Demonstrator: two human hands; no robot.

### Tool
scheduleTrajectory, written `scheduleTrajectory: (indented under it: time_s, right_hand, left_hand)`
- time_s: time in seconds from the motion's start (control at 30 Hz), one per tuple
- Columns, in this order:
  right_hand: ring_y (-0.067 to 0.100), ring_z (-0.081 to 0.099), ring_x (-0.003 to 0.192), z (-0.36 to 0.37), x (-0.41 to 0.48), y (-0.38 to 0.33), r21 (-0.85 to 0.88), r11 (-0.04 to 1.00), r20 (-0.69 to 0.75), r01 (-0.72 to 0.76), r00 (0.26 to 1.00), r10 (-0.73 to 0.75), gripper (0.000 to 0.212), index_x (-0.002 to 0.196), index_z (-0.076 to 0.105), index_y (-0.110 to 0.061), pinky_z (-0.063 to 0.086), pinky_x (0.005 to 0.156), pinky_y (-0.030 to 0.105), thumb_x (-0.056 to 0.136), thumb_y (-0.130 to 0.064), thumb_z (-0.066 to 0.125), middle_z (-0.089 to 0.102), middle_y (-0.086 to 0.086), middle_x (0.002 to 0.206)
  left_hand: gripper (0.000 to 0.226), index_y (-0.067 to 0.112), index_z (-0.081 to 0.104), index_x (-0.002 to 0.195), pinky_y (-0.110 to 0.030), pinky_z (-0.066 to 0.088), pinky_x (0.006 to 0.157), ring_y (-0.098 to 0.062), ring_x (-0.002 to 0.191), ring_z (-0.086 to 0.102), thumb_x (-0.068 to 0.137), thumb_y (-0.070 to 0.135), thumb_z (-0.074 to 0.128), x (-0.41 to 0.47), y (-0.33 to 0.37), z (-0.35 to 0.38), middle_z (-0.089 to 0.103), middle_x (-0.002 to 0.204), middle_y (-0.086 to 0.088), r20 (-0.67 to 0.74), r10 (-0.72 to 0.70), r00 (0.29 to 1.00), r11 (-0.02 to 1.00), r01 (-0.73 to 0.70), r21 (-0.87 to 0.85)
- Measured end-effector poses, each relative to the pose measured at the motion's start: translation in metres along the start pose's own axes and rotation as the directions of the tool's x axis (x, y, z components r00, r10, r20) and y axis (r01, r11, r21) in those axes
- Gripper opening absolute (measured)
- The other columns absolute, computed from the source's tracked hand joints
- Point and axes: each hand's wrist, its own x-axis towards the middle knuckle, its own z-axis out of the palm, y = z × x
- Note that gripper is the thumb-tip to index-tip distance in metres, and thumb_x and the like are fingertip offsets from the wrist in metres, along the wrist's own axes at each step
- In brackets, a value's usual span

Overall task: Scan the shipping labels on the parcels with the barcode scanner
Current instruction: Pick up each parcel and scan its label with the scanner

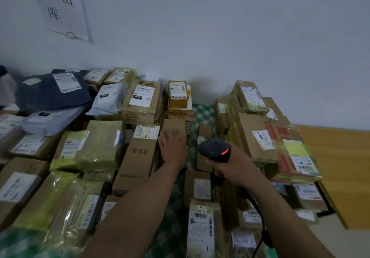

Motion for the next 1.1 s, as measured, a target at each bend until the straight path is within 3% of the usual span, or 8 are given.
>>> scheduleTrajectory:
  time_s: [0.1, 0.3, 0.4, 0.53, 0.67, 0.87, 1.0, 1.1]
  right_hand:
    - [0.011, 0.07, 0.076, 0.0, -0.001, 0.007, 0.059, 0.998, 0.027, 0.004, 1.0, -0.006, 0.036, 0.119, 0.064, -0.037, 0.059, 0.08, 0.04, 0.087, -0.04, 0.08, 0.071, -0.012, 0.078]
    - [0.012, 0.074, 0.067, -0.007, -0.006, 0.008, 0.128, 0.991, -0.001, -0.036, 0.999, 0.036, 0.041, 0.126, 0.059, -0.034, 0.057, 0.068, 0.032, 0.091, -0.036, 0.079, 0.076, -0.005, 0.083]
    - [0.02, 0.075, 0.072, -0.013, -0.011, 0.01, 0.174, 0.984, -0.033, -0.03, 0.999, 0.036, 0.036, 0.124, 0.061, -0.031, 0.061, 0.077, 0.043, 0.092, -0.035, 0.078, 0.077, 0.002, 0.082]
    - [0.014, 0.072, 0.071, -0.02, -0.012, 0.016, 0.288, 0.957, -0.154, -0.035, 0.985, 0.083, 0.045, 0.127, 0.062, -0.027, 0.055, 0.063, 0.031, 0.088, -0.039, 0.082, 0.075, -0.004, 0.088]
    - [0.009, 0.072, 0.095, -0.022, -0.019, 0.013, 0.437, 0.898, -0.29, 0.043, 0.952, 0.096, 0.054, 0.133, 0.057, -0.032, 0.06, 0.082, 0.036, 0.086, -0.035, 0.083, 0.072, -0.011, 0.112]
    - [0.01, 0.07, 0.112, -0.033, -0.024, 0.011, 0.503, 0.862, -0.26, 0.065, 0.962, 0.079, 0.056, 0.136, 0.056, -0.037, 0.059, 0.096, 0.044, 0.087, -0.033, 0.082, 0.071, -0.011, 0.122]
    - [0.011, 0.069, 0.113, -0.035, -0.026, 0.013, 0.502, 0.861, -0.25, 0.078, 0.967, 0.058, 0.054, 0.134, 0.058, -0.036, 0.059, 0.097, 0.043, 0.087, -0.03, 0.083, 0.071, -0.01, 0.122]
    - [-0.006, 0.067, 0.103, -0.032, -0.029, 0.01, 0.468, 0.879, -0.242, 0.085, 0.97, 0.035, 0.05, 0.131, 0.057, -0.036, 0.056, 0.084, 0.016, 0.088, -0.028, 0.081, 0.07, -0.014, 0.118]
  left_hand:
    - [0.054, 0.023, 0.042, 0.147, -0.066, 0.016, 0.122, -0.045, 0.151, 0.014, 0.095, 0.02, 0.056, -0.006, 0.006, 0.002, 0.026, 0.161, -0.013, 0.006, 0.037, 0.999, 0.999, -0.037, -0.031]
    - [0.047, 0.025, 0.059, 0.13, -0.052, 0.03, 0.119, -0.036, 0.14, 0.04, 0.083, 0.036, 0.058, -0.012, -0.002, -0.016, 0.045, 0.149, -0.007, -0.048, -0.006, 0.999, 0.962, -0.007, -0.274]
    - [0.055, 0.028, 0.058, 0.145, -0.041, 0.044, 0.113, -0.024, 0.14, 0.047, 0.092, 0.033, 0.071, -0.043, 0.009, -0.03, 0.047, 0.156, 0.001, 0.116, -0.123, 0.986, 0.697, 0.169, -0.697]
    - [0.053, 0.035, 0.057, 0.145, -0.01, 0.046, 0.08, -0.001, 0.128, 0.047, 0.095, 0.033, 0.074, -0.094, 0.023, -0.04, 0.046, 0.143, 0.022, 0.171, -0.102, 0.98, 0.399, 0.197, -0.895]
    - [0.033, 0.032, 0.07, 0.13, -0.038, 0.059, 0.096, -0.011, 0.11, 0.071, 0.098, 0.026, 0.068, -0.111, 0.025, -0.045, 0.076, 0.118, 0.008, 0.26, -0.07, 0.963, 0.087, 0.265, -0.96]
    - [0.019, 0.023, 0.078, 0.113, -0.03, 0.06, 0.084, -0.016, 0.101, 0.075, 0.097, 0.028, 0.07, -0.112, 0.024, -0.054, 0.079, 0.107, -0.001, 0.241, 0.049, 0.969, 0.172, 0.23, -0.958]
    - [0.034, 0.032, 0.076, 0.112, -0.018, 0.057, 0.077, -0.001, 0.096, 0.073, 0.088, 0.055, 0.068, -0.106, 0.028, -0.06, 0.078, 0.104, 0.012, 0.18, -0.051, 0.982, 0.214, 0.187, -0.959]
    - [0.031, 0.038, 0.075, 0.11, -0.018, 0.056, 0.079, 0.004, 0.094, 0.072, 0.093, 0.058, 0.06, -0.104, 0.032, -0.059, 0.078, 0.102, 0.016, 0.228, -0.075, 0.971, 0.152, 0.237, -0.96]
